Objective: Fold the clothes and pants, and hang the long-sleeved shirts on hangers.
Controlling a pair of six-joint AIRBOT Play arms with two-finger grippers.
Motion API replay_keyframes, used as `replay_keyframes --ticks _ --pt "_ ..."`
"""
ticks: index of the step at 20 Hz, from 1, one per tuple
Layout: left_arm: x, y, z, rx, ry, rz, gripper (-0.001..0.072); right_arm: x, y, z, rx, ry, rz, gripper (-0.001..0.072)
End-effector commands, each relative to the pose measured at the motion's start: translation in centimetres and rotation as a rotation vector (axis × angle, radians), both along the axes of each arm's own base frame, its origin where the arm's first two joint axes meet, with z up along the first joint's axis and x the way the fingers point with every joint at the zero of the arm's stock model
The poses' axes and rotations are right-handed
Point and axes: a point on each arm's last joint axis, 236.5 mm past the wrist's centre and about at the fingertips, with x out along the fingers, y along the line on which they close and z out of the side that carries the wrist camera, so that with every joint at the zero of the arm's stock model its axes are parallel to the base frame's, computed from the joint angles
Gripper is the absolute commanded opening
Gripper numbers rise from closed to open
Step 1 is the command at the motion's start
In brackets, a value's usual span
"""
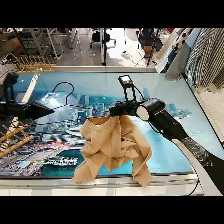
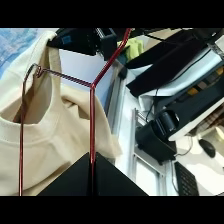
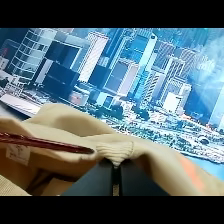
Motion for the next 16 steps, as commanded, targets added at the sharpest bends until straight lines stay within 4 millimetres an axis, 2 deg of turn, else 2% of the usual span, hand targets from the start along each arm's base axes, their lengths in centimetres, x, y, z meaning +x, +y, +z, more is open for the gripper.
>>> replay_keyframes --ticks 1,3,6,8,11,14,16 --pt "0.4 -1.1 -1.4 -0.017 0.059 -0.034 0.001 -0.3 0.5 0.4 0.016 -0.001 0.008 0.0022" --pt "1.0 -0.8 -0.7 -0.065 0.043 -0.018 0.001 -0.4 0.0 0.1 -0.004 0.007 0.003 0.0021" --pt "2.2 2.1 2.4 -0.18 -0.018 0.079 0.0009 -0.2 -1.1 -0.7 -0.034 0.03 -0.018 0.0021" --pt "2.3 4.1 3.2 -0.2 0.012 0.133 0.0009 0.3 -1.6 -1.1 -0.032 0.036 -0.051 0.0021" --pt "2.2 5.0 1.8 -0.152 0.079 0.156 0.001 1.3 -2.0 -1.3 -0.008 0.031 -0.092 0.0021" --pt "1.9 3.6 -0.2 -0.087 0.123 0.108 0.001 2.5 -1.6 -0.2 0.048 -0.018 -0.124 0.0021" --pt "1.7 2.3 -0.6 -0.086 0.135 0.072 0.001 2.7 -1.5 0.0 0.055 -0.028 -0.124 0.0021"
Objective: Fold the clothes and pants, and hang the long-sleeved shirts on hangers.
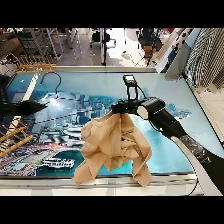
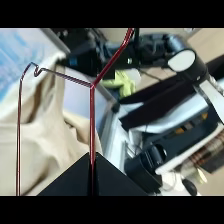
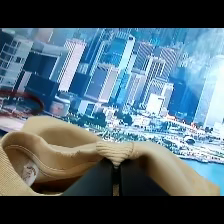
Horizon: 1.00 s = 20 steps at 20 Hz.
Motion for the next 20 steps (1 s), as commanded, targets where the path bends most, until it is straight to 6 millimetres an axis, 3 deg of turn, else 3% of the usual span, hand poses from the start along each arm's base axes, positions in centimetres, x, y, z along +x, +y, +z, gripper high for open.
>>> replay_keyframes --ticks 1,5,11,14,16,20 --pt "-0.4 -1.6 -1.1 0.022 0.035 -0.055 0.001 0.7 0.1 0.6 0.027 -0.029 -0.02 0.0021" --pt "-0.8 -3.1 -1.1 0.023 0.034 -0.093 0.001 0.7 0.1 0.6 0.027 -0.03 -0.019 0.0022" --pt "-0.4 -3.3 -1.8 0.015 0.06 -0.096 0.0009 0.5 0.3 0.9 0.041 -0.028 -0.018 0.0022" --pt "2.0 -4.0 -2.7 0.032 0.092 -0.011 0.0008 -0.4 1.2 1.8 0.08 -0.02 -0.006 0.0022" --pt "3.3 -5.5 -2.9 0.042 0.084 0.019 0.0008 -1.8 2.0 2.8 0.078 -0.015 0.021 0.0022" --pt "2.2 -10.6 -2.1 0.008 0.102 -0.07 0.0007 -5.3 3.5 6.0 0.08 -0.025 0.09 0.0022"
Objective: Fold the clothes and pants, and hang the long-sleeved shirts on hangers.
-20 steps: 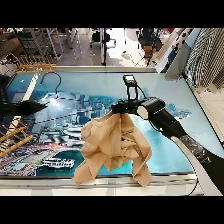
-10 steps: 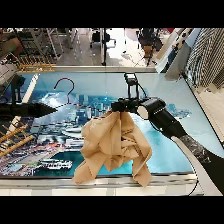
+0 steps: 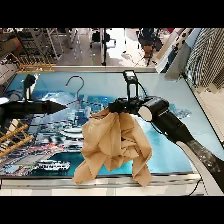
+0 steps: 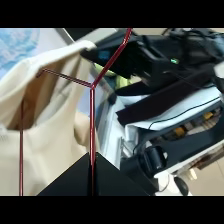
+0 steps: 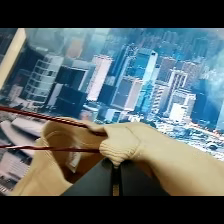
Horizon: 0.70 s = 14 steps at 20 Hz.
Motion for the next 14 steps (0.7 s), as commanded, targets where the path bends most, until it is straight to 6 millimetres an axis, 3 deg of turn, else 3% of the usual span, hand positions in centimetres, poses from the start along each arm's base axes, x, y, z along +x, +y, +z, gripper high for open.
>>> replay_keyframes --ticks 1,4,7,10,14 --pt "0.0 -4.0 0.3 -0.013 0.013 -0.031 0.0007 -3.6 1.1 2.6 -0.001 0.005 0.062 0.0022" --pt "1.2 -6.1 1.9 -0.08 -0.02 0.014 0.0007 -7.8 1.0 5.0 -0.017 0.014 0.12 0.0022" --pt "0.6 -8.5 4.8 -0.195 -0.102 -0.016 0.0006 -11.3 0.1 7.1 -0.034 0.01 0.17 0.0022" --pt "-1.1 -11.0 4.8 -0.206 -0.2 -0.087 0.0008 -12.6 -0.2 9.4 -0.038 -0.067 0.228 0.0022" --pt "-4.9 -13.2 4.5 -0.282 -0.265 -0.262 0.0009 -13.3 0.4 9.5 -0.105 -0.132 0.353 0.0022"
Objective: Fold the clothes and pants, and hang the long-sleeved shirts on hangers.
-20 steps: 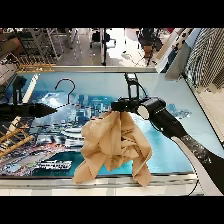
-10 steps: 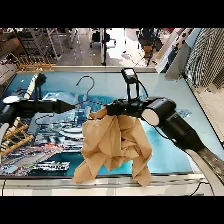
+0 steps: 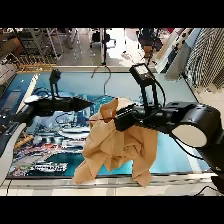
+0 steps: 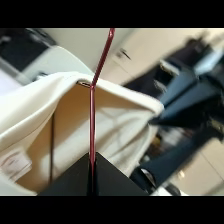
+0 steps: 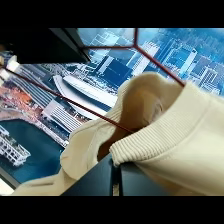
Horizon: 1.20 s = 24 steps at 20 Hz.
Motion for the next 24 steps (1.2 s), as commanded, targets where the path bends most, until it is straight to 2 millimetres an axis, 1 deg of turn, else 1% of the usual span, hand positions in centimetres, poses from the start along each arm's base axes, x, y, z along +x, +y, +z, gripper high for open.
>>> replay_keyframes --ticks 1,2,3,5,6,8,9,10,11,12,13,14,15,16,18,19,20,21,23,24 --pt "-3.4 -1.5 0.3 -0.081 -0.056 -0.154 0.0009 -1.4 0.7 0.4 -0.059 -0.068 0.147 0.0022" --pt "-4.0 -1.5 0.1 -0.088 -0.043 -0.187 0.0009 -1.9 1.1 0.5 -0.062 -0.081 0.188 0.0022" --pt "-4.1 -1.4 -0.2 -0.088 -0.011 -0.205 0.0009 -2.4 1.5 0.5 -0.066 -0.085 0.229 0.0022" --pt "-3.4 -1.2 -0.3 -0.107 0.017 -0.193 0.0009 -3.7 2.0 0.0 -0.086 -0.072 0.309 0.0022" --pt "-2.8 -0.9 0.4 -0.15 0.026 -0.175 0.0009 -4.5 2.1 -0.4 -0.096 -0.053 0.343 0.0022" --pt "-0.9 0.5 3.0 -0.311 0.024 -0.112 0.0009 -5.6 1.7 -1.4 -0.131 -0.008 0.376 0.0023" --pt "-0.5 1.2 4.2 -0.393 -0.005 -0.093 0.0009 -5.9 1.3 -1.8 -0.153 0.009 0.38 0.0024" --pt "-0.3 2.0 4.9 -0.46 -0.031 -0.085 0.0009 -5.9 0.9 -2.1 -0.17 0.017 0.379 0.0097" --pt "-0.3 2.5 5.1 -0.5 -0.051 -0.085 0.0009 -5.7 0.6 -2.2 -0.184 0.01 0.371 0.026" --pt "-0.3 2.5 4.7 -0.5 -0.054 -0.09 0.0009 -5.1 0.3 -1.8 -0.197 -0.019 0.354 0.0422" --pt "-0.3 2.3 4.0 -0.485 -0.045 -0.094 0.0009 -4.3 -0.2 -1.2 -0.207 -0.063 0.332 0.0535" --pt "-0.3 2.0 3.4 -0.465 -0.037 -0.102 0.0009 -3.6 -0.8 -0.3 -0.229 -0.131 0.321 0.0545" --pt "-0.4 1.7 2.7 -0.444 -0.03 -0.111 0.0009 -2.7 -1.6 1.0 -0.265 -0.223 0.317 0.0602" --pt "-0.5 1.5 2.1 -0.424 -0.025 -0.119 0.0009 -1.8 -2.8 2.8 -0.322 -0.342 0.311 0.0639" --pt "-0.7 1.3 1.5 -0.398 -0.022 -0.131 0.0009 0.5 -6.0 6.6 -0.498 -0.589 0.272 0.0637" --pt "-0.7 1.3 1.5 -0.398 -0.022 -0.131 0.0009 1.7 -7.5 7.8 -0.583 -0.66 0.239 0.0637" --pt "-0.7 1.3 1.5 -0.398 -0.022 -0.131 0.0009 2.6 -8.2 7.7 -0.646 -0.683 0.24 0.0637" --pt "-0.7 1.3 1.5 -0.398 -0.022 -0.131 0.0008 3.3 -8.2 6.9 -0.691 -0.679 0.265 0.0638" --pt "-0.7 1.2 1.5 -0.398 -0.021 -0.13 0.0009 5.2 -7.0 5.0 -0.791 -0.697 0.35 0.0639" --pt "-0.7 1.2 1.5 -0.398 -0.021 -0.129 0.0009 6.3 -5.8 4.5 -0.814 -0.73 0.38 0.0641"
